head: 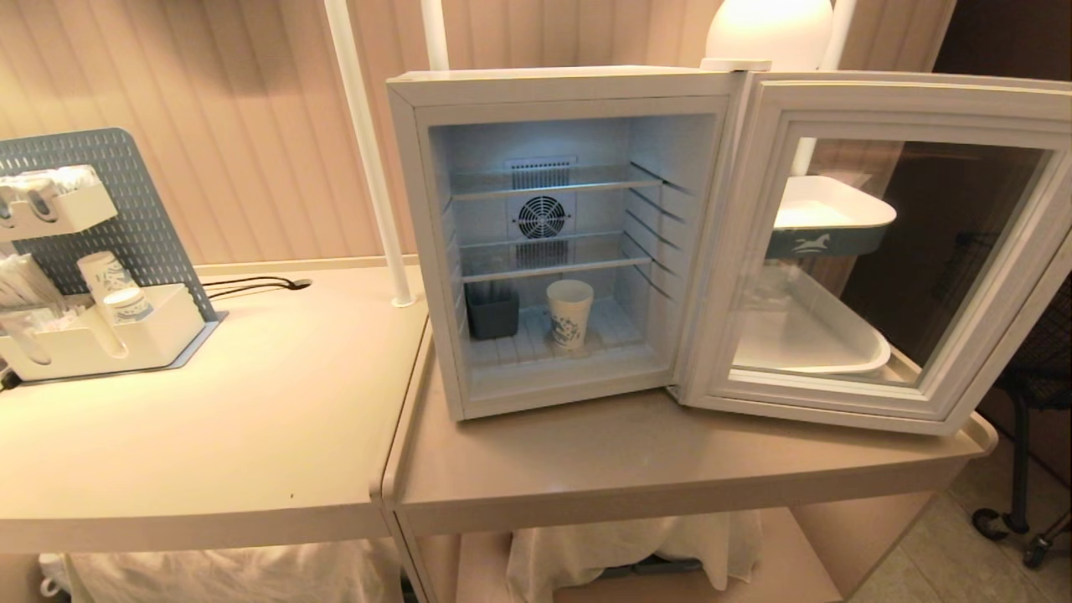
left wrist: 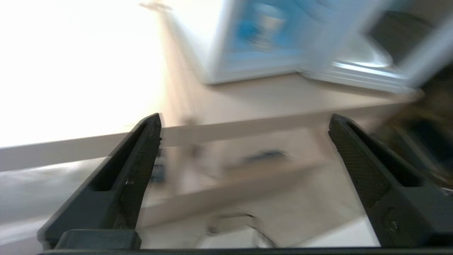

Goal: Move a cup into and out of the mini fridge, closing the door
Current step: Put the yoghurt in the freezer

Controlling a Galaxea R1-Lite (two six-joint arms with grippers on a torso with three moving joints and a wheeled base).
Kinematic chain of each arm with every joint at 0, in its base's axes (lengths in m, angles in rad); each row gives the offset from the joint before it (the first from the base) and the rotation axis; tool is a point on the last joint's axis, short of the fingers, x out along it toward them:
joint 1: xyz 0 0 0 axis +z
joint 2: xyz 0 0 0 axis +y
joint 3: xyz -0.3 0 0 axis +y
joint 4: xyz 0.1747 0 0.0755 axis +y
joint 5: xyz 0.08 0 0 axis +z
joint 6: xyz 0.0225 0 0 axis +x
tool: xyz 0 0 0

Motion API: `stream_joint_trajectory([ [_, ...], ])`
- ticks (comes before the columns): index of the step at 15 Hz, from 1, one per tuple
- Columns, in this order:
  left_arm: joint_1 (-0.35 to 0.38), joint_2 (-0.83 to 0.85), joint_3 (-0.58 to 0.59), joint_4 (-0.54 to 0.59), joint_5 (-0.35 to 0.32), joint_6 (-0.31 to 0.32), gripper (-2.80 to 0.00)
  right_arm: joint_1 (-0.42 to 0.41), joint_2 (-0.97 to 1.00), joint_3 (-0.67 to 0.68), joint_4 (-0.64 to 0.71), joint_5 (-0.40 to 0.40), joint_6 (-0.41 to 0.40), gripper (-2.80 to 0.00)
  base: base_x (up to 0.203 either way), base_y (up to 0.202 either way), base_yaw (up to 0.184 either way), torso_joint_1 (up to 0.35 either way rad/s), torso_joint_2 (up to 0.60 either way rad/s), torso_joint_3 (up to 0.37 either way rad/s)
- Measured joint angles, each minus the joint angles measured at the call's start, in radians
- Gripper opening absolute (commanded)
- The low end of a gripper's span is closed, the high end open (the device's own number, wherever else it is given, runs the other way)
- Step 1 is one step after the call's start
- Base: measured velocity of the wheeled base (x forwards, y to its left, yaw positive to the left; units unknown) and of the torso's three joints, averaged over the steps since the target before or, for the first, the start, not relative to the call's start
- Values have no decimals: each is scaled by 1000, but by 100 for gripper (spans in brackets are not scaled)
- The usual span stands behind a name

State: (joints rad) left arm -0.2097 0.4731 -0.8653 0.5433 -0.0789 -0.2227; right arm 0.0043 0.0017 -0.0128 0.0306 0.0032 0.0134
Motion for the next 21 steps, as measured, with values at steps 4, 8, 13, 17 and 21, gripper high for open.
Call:
stream_joint_trajectory([
  [4, 259, -102, -38, 94, 73, 76, -280, 0, 0, 0, 0, 1, 0, -280, 0, 0, 0, 0, 0, 0],
  [8, 336, -178, -19, 190, -20, 126, -280, 0, 0, 0, -1, 1, 0, -280, 0, 0, 0, 0, 0, 0],
  [13, 197, -256, -25, 228, -81, 207, -280, 0, 0, 0, -2, 1, 0, -280, 0, 0, 0, 0, 0, 0],
  [17, 201, -427, 210, 178, -41, 247, -280, 0, 0, 0, -2, 1, 0, -280, 0, 0, 0, 0, 0, 0],
  [21, 207, -467, 693, -245, 33, 261, -280, 0, 0, 1, -2, 1, 0, -280, 0, 0, 0, 0, 0, 0],
])
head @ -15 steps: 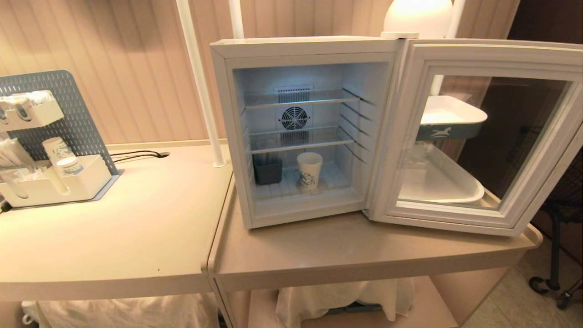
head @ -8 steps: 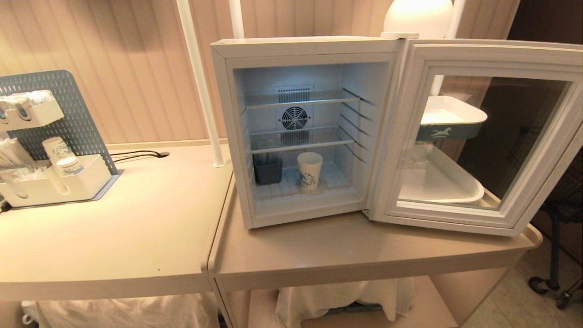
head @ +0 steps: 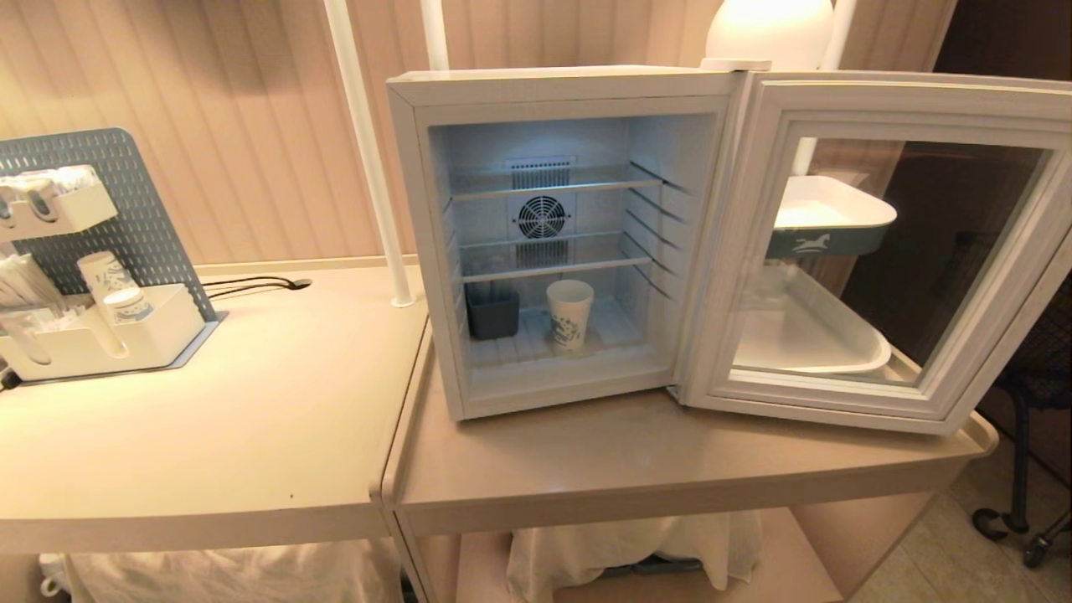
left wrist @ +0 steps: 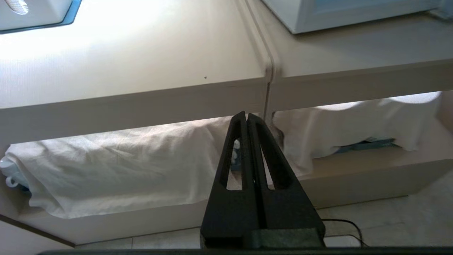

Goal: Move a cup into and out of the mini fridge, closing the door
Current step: Put the yoghurt in the freezer

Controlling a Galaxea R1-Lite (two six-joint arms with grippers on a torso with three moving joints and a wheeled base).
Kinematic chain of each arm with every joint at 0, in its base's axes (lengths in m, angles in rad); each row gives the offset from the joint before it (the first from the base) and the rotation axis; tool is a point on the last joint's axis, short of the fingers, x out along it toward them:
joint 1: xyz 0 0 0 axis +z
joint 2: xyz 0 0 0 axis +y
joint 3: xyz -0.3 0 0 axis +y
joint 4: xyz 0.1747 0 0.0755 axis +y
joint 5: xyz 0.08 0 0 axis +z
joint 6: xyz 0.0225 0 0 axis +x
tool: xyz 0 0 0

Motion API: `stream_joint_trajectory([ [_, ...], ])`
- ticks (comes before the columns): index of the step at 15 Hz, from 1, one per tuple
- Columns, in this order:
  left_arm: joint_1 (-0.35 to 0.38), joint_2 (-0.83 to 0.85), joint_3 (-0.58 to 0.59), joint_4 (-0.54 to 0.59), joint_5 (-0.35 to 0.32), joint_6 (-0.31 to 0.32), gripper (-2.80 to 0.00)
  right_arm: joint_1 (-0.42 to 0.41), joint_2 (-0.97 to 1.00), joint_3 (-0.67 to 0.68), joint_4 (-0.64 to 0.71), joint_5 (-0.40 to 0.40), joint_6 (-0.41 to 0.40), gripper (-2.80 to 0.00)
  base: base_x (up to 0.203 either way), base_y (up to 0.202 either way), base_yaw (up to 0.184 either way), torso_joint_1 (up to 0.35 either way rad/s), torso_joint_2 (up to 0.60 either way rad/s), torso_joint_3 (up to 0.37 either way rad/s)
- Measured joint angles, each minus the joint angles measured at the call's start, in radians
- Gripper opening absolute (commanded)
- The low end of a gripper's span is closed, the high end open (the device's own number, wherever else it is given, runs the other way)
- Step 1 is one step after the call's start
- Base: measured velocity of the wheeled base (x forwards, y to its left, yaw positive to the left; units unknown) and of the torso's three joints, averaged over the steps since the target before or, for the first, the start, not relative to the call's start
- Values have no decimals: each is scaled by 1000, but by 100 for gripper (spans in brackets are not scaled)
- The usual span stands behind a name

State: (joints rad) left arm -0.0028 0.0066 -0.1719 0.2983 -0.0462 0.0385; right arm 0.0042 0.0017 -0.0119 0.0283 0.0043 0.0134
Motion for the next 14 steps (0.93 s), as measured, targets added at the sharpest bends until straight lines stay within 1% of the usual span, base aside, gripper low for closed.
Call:
stream_joint_trajectory([
  [1, 1, -3, 84, -101, 11, 15, -280, 0, 0, 1, -1, -1, 0, -280, 0, 0, 0, 0, 0, 0],
  [2, 2, -4, 126, -183, 19, 27, -280, 0, 0, 1, -1, 0, 0, -280, 0, 0, 0, 0, 0, 0],
  [3, 3, -5, 151, -244, 31, 21, -280, 0, 0, 1, -1, 0, 0, -280, 0, 0, 0, 0, 0, 0],
  [4, 3, -5, 162, -275, 39, 9, -280, 0, 0, 1, -1, 0, 0, -280, 0, 0, 0, 0, 0, 0],
  [7, 3, -5, 169, -289, 39, 14, -280, 0, 0, 0, -1, -1, 0, -280, -18, 11, -3, 4, 2, 0],
  [9, 4, -5, 171, -290, 37, 15, -280, 1, 0, 0, 0, -1, 1, -280, -182, 136, 1, 15, 9, -4],
  [14, 4, -5, 172, -289, 42, 15, -280, 0, 0, 1, -1, 0, 0, -280, -198, 195, 1, 3, 2, 0],
])
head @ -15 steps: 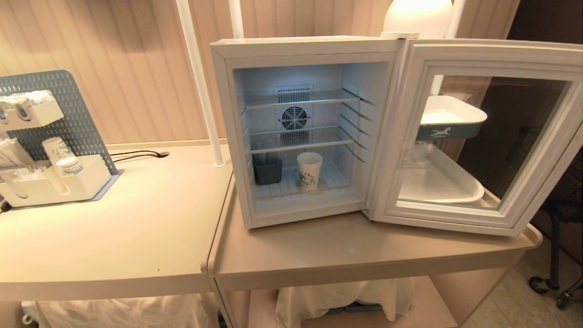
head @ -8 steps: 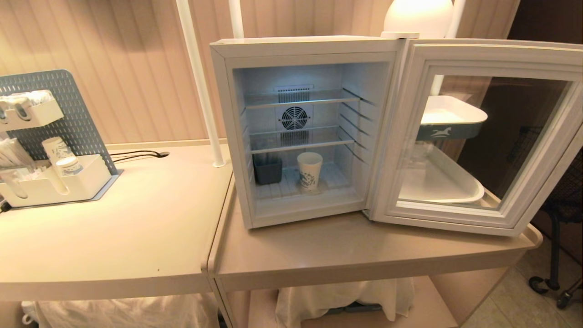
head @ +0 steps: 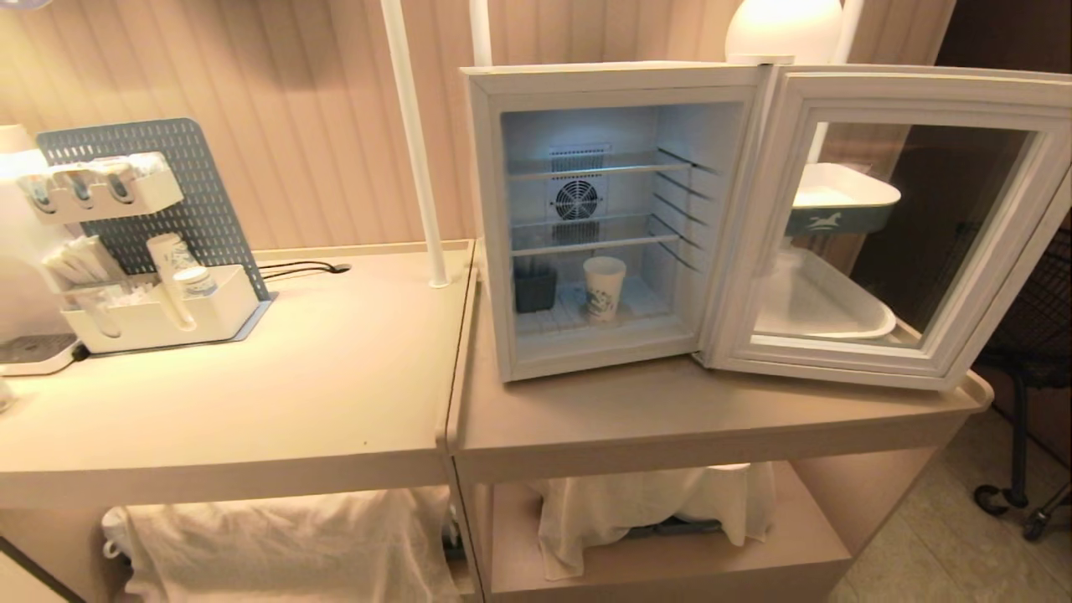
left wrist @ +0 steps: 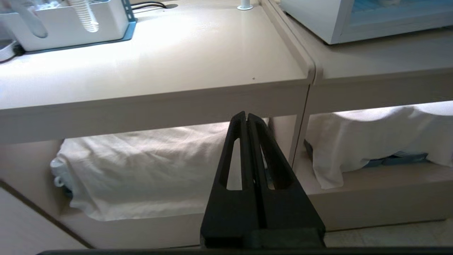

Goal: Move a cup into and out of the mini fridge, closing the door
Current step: Put the yoghurt in the freezer

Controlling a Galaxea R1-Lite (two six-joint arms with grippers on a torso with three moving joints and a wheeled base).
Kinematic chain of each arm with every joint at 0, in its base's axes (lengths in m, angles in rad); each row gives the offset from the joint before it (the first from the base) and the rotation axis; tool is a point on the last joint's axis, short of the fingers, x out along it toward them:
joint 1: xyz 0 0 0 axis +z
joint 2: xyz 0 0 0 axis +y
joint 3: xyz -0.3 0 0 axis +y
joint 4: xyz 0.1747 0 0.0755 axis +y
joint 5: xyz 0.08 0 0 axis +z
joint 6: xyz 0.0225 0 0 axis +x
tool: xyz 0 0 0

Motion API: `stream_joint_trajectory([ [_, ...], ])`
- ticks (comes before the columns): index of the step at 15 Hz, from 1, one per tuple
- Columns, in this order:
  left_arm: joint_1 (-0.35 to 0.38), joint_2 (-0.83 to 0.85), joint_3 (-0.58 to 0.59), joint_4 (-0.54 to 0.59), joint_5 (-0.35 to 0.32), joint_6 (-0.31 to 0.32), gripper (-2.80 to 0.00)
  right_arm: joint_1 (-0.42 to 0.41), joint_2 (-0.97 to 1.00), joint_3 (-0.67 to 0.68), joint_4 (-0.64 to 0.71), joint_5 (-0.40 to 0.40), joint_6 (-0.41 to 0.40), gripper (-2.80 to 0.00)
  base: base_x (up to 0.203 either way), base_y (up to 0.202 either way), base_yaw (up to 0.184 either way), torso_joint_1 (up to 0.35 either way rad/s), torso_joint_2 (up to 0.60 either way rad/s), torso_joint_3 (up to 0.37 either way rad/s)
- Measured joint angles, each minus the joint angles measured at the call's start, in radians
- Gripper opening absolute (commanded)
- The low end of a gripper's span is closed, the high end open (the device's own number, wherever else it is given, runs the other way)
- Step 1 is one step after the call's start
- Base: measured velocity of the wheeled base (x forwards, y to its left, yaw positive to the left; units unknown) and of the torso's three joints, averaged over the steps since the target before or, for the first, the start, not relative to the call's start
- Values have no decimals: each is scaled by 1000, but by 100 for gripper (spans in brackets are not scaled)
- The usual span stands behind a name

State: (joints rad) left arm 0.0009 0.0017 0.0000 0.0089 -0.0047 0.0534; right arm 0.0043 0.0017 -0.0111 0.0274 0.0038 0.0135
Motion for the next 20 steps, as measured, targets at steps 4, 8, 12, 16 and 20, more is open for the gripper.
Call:
stream_joint_trajectory([
  [4, -2, 0, 0, 0, -1, 0, -280, -1, 0, -1, -4, 1, 0, -280, -85, 135, 4, 4, -1, 4],
  [8, -1, 0, 0, 0, -4, 0, -280, -1, 0, 0, 0, 0, 1, -280, -1, 172, 2, 3, 5, 1],
  [12, -1, 0, 0, -1, -2, 0, -280, 0, 0, 1, 1, 0, 2, -280, -34, 176, -1, 2, 6, 1],
  [16, -1, 0, 0, -1, -2, -1, -280, 0, 0, 0, -2, 0, 2, -280, -167, 162, 2, 5, 3, 2],
  [20, -1, 0, 0, -1, -1, -1, -280, 0, 0, 0, -2, 0, 1, -280, -195, 194, 4, 1, 3, 1],
])
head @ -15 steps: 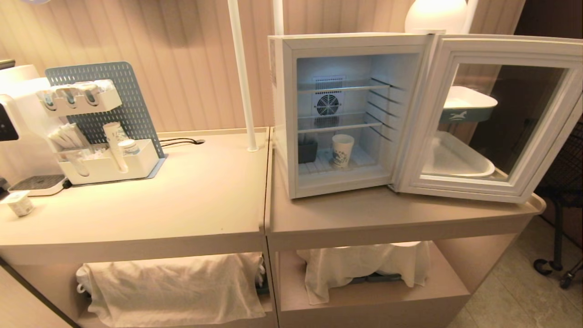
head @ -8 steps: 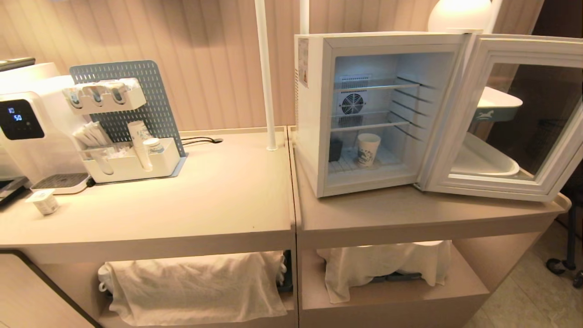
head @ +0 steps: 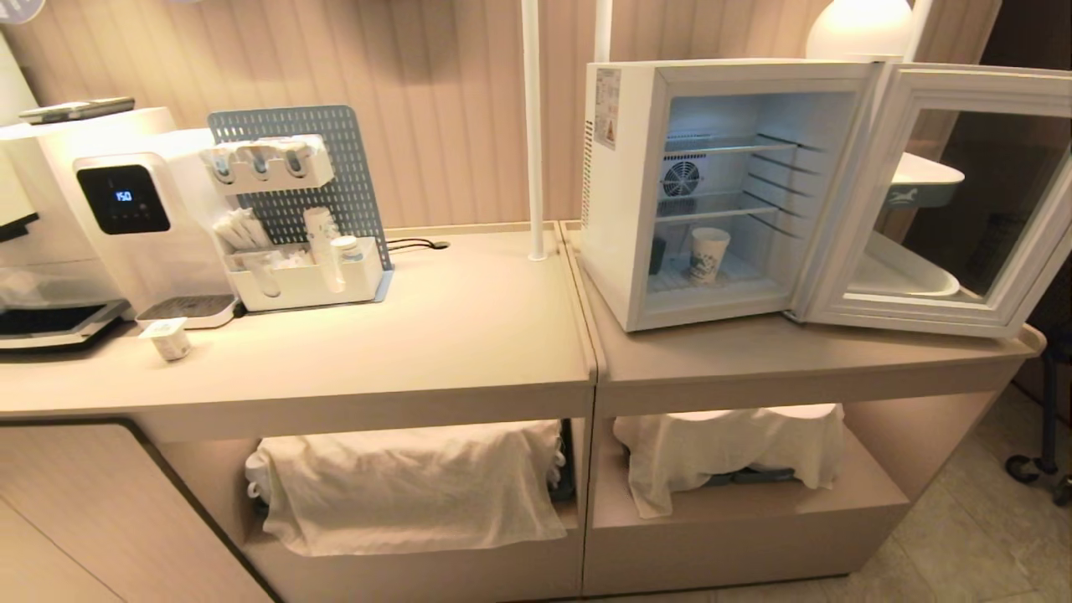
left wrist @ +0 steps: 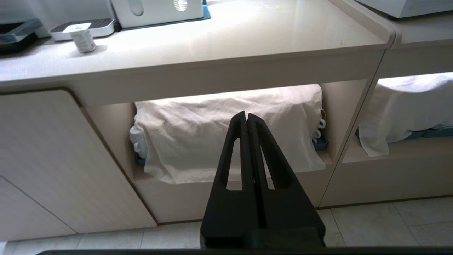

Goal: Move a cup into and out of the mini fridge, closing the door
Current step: Put the yoghurt in the freezer

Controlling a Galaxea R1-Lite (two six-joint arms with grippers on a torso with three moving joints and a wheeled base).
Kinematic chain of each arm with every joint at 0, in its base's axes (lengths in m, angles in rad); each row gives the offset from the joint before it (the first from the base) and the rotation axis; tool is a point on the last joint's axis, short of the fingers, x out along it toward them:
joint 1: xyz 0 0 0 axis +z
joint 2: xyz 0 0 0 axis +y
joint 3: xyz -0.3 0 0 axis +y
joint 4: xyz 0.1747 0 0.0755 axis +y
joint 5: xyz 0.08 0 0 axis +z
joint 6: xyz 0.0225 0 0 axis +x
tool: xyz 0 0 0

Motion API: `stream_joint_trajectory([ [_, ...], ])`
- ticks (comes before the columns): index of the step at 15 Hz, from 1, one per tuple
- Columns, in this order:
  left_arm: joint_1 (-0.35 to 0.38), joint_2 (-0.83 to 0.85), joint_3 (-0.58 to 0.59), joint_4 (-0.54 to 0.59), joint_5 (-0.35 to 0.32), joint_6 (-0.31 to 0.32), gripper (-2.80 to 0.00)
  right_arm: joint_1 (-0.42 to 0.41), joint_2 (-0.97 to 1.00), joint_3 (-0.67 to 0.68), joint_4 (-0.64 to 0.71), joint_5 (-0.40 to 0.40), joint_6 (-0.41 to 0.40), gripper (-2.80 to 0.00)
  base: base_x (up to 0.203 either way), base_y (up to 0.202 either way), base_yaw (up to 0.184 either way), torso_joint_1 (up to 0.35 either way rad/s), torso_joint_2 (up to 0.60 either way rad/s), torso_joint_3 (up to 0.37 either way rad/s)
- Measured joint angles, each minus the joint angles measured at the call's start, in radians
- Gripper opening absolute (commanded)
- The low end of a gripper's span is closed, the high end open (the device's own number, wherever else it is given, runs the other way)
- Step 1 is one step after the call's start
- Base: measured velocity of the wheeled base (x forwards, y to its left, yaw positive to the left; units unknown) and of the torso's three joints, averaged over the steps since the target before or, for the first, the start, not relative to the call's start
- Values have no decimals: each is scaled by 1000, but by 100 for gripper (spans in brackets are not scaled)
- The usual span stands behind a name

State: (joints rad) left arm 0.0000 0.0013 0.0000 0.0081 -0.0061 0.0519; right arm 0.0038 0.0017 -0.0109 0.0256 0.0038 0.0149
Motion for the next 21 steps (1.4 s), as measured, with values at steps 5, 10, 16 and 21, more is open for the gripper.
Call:
stream_joint_trajectory([
  [5, -1, 0, -1, 6, -6, 2, -280, -1, 0, -1, -4, 2, 0, -280, -106, 148, -1, 0, -3, 6],
  [10, 0, 0, -1, 3, -5, 0, -280, 0, 0, 0, 0, 0, 0, -280, -1, 175, -2, 1, 7, 2],
  [16, 0, -1, -2, 5, -2, 0, -280, 0, 0, 0, 0, 0, 1, -280, 0, 192, 0, 2, 2, 2],
  [21, 0, -1, -1, 2, 0, 0, -280, 0, 0, 0, 0, 0, 0, -280, 0, 191, 3, 2, 3, 2],
])
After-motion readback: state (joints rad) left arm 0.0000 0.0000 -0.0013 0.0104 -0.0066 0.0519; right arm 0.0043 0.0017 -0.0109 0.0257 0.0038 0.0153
